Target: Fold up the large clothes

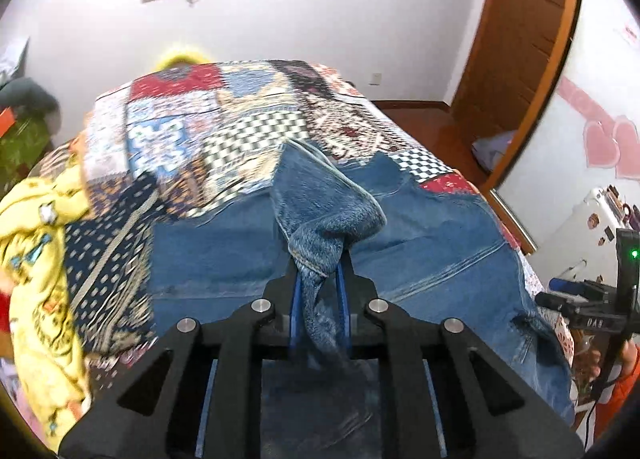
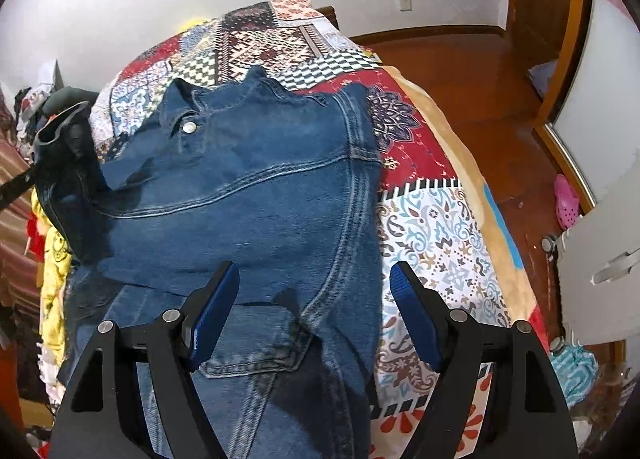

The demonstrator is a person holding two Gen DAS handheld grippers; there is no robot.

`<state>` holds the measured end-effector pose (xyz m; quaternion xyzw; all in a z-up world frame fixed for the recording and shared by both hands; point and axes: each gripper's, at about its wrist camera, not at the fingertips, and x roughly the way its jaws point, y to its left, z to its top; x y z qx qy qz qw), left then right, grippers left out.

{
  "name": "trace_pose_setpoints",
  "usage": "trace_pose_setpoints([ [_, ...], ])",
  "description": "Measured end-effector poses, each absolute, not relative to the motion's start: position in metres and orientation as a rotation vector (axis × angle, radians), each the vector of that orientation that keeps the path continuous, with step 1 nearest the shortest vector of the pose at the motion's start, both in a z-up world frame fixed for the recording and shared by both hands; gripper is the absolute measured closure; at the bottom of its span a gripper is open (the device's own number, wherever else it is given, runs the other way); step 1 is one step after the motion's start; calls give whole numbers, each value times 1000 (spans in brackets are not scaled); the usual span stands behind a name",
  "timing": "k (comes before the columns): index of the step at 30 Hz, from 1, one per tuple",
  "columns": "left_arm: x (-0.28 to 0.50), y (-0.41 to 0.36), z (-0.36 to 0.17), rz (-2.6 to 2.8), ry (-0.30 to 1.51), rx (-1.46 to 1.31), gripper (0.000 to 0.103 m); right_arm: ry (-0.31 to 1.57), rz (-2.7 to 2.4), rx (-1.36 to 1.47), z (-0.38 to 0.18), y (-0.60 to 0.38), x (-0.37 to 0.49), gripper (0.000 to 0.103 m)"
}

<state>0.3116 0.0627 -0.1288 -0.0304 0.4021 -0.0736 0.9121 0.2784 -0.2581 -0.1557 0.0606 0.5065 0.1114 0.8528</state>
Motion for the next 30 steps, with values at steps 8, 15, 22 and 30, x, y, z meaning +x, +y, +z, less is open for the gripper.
trace_pose_setpoints([
  [8, 263, 117, -191, -5, 990, -76, 88, 1063, 248, 118, -155, -257, 272, 28],
  [15, 226, 163, -233, 135, 1095, -120, 51, 1094, 230, 90, -163, -260, 272, 28],
  [22, 232, 206, -205, 192, 1015, -212, 37, 1091, 192, 94, -161, -268, 289, 28],
  [30, 300, 222, -186, 112, 951, -292, 28, 1046, 185, 115, -150, -266, 335, 28],
])
